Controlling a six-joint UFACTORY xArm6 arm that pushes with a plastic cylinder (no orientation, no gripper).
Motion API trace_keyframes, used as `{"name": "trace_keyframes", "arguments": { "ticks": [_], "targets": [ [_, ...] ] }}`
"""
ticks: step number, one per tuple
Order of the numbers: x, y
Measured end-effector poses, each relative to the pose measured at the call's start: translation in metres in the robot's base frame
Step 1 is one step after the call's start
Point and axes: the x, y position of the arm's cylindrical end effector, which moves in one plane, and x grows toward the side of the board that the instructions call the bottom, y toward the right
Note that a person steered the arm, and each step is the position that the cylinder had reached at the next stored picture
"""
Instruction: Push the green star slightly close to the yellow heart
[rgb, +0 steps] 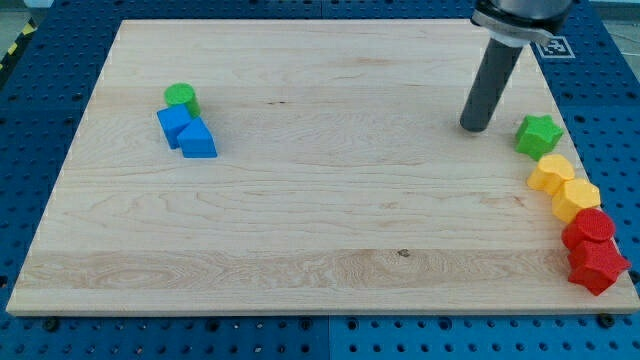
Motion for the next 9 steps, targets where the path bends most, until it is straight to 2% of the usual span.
{"name": "trace_keyframes", "arguments": {
  "ticks": [1,2,3,6,9],
  "targets": [
    [-0.018,-0.009],
    [-0.043,0.012],
    [-0.045,0.041],
    [-0.005,0.097],
    [-0.002,0.036]
  ]
}}
